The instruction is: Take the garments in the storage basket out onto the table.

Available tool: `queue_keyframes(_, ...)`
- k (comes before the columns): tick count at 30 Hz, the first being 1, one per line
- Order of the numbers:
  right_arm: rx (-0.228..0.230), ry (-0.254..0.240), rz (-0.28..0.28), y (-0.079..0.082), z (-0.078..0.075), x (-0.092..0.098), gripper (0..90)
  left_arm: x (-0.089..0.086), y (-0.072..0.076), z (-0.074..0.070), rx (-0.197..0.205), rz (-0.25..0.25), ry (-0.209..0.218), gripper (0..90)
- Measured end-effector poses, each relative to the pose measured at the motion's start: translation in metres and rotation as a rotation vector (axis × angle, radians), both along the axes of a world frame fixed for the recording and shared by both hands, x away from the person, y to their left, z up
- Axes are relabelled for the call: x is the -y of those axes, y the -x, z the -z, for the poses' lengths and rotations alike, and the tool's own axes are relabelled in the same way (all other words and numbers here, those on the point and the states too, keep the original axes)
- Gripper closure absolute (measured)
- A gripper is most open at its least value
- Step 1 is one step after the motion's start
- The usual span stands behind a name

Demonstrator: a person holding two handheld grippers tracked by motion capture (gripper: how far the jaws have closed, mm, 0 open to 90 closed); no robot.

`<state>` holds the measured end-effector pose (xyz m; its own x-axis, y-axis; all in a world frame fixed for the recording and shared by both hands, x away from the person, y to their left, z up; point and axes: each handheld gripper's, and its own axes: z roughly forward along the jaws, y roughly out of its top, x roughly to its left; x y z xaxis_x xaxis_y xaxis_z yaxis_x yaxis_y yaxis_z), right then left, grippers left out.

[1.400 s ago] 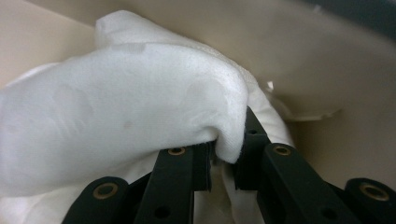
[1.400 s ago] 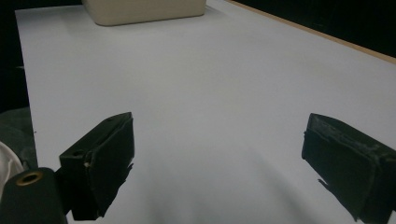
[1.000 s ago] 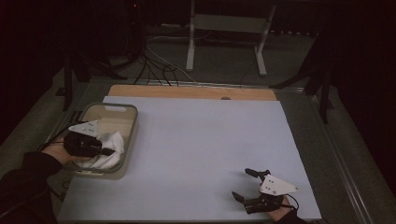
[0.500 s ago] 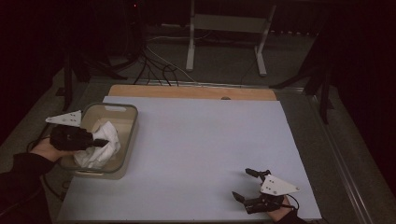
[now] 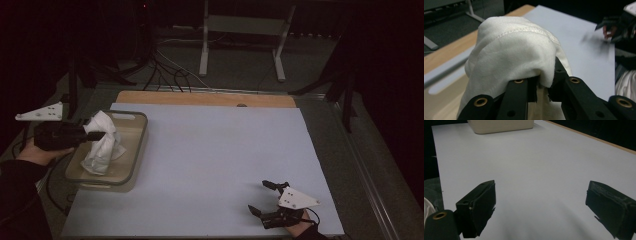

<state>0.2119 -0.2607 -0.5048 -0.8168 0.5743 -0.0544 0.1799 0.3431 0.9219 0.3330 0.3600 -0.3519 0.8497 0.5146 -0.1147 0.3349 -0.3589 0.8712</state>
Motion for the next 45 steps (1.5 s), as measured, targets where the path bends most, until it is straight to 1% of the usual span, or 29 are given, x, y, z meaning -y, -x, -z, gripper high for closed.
queue_keyframes(1,0.000,0.000,0.000,0.000,0.000,0.000,9.6,0.000,0.000,0.000,0.000,0.000,0.000,80.7)
queue_keyframes(2,0.000,0.000,0.000,0.000,0.000,0.000,9.6,0.000,-0.001,-0.004,-0.001,0.002,0.011,80.7)
queue_keyframes(3,-0.003,-0.001,0.001,0.000,0.000,0.000,9.6,0.000,-0.001,-0.009,0.018,-0.014,0.007,80.7)
queue_keyframes(4,-0.002,-0.002,0.000,0.000,0.000,-0.001,9.6,0.000,-0.001,-0.013,0.011,-0.020,0.023,80.7)
queue_keyframes(5,-0.002,-0.002,0.001,0.000,0.000,0.000,9.6,0.000,0.000,-0.017,0.028,-0.015,0.033,80.7)
queue_keyframes(6,-0.003,-0.004,0.001,0.000,0.000,0.000,9.6,0.001,0.000,-0.021,0.037,-0.022,0.044,80.7)
queue_keyframes(8,0.003,-0.006,0.001,0.000,0.000,0.000,9.6,0.003,0.001,-0.031,0.055,-0.015,0.063,80.7)
queue_keyframes(9,0.001,-0.007,0.000,0.000,-0.001,0.000,9.6,0.004,0.001,-0.036,0.050,-0.012,0.077,80.7)
queue_keyframes(10,-0.001,-0.008,-0.001,0.000,-0.001,0.000,9.7,0.004,0.001,-0.038,0.059,-0.012,0.076,80.7)
queue_keyframes(11,-0.001,-0.008,-0.001,0.000,0.000,0.000,9.7,0.006,0.000,-0.044,0.057,-0.021,0.090,80.7)
queue_keyframes(12,-0.002,-0.009,-0.001,0.000,0.000,0.000,9.6,0.006,0.000,-0.046,0.055,-0.017,0.092,80.7)
queue_keyframes(13,-0.001,-0.008,-0.002,0.000,0.000,0.000,9.6,0.006,0.000,-0.050,0.065,-0.020,0.102,80.7)
queue_keyframes(15,0.002,-0.008,-0.001,0.000,0.000,0.000,9.6,0.006,-0.001,-0.057,0.061,-0.020,0.119,80.7)
queue_keyframes(17,0.001,-0.011,-0.001,0.000,0.000,0.000,9.6,0.005,-0.002,-0.062,0.062,-0.021,0.135,80.6)
queue_keyframes(19,0.002,-0.012,0.003,0.000,-0.001,0.000,9.6,0.004,-0.001,-0.066,0.075,-0.034,0.139,80.7)
queue_keyframes(20,0.002,-0.012,0.003,0.000,-0.001,0.000,9.6,0.003,-0.002,-0.068,0.072,-0.028,0.149,80.7)
queue_keyframes(21,0.000,-0.012,0.003,0.000,0.000,0.000,9.6,0.003,-0.001,-0.071,0.084,-0.034,0.152,80.7)
queue_keyframes(23,-0.002,-0.012,0.004,0.000,-0.001,0.000,9.6,0.002,0.000,-0.075,0.089,-0.039,0.165,80.6)
queue_keyframes(24,0.001,-0.010,0.002,0.000,-0.001,0.000,9.6,0.001,0.000,-0.078,0.091,-0.052,0.169,80.6)
queue_keyframes(28,-0.002,-0.012,0.002,0.001,-0.001,0.000,9.7,-0.005,0.003,-0.089,0.105,-0.064,0.181,80.6)
queue_keyframes(32,-0.005,-0.013,-0.002,0.001,-0.001,0.000,9.6,-0.009,0.006,-0.104,0.127,-0.085,0.180,80.6)
queue_keyframes(34,-0.004,-0.014,0.000,0.001,-0.001,-0.001,9.7,-0.010,0.009,-0.112,0.140,-0.086,0.183,80.6)
queue_keyframes(36,-0.004,-0.010,0.001,0.001,-0.001,-0.001,9.7,-0.012,0.011,-0.122,0.150,-0.082,0.197,80.6)
queue_keyframes(37,-0.007,-0.015,0.000,0.001,-0.001,-0.001,9.6,-0.012,0.012,-0.127,0.159,-0.091,0.198,80.7)
queue_keyframes(38,-0.002,-0.009,-0.004,0.001,-0.001,-0.001,9.7,-0.012,0.012,-0.132,0.158,-0.086,0.205,80.6)
queue_keyframes(39,-0.002,-0.009,-0.004,0.001,-0.001,-0.001,9.7,-0.012,0.012,-0.132,0.158,-0.086,0.205,80.6)
queue_keyframes(40,-0.005,-0.010,-0.005,0.001,-0.001,-0.001,9.7,-0.011,0.013,-0.145,0.167,-0.092,0.192,80.6)
queue_keyframes(42,-0.006,-0.007,-0.009,0.001,-0.001,-0.003,9.7,-0.009,0.015,-0.155,0.174,-0.093,0.190,80.6)
queue_keyframes(45,-0.007,-0.007,-0.009,0.001,0.000,-0.003,9.6,-0.009,0.018,-0.168,0.189,-0.095,0.210,80.7)
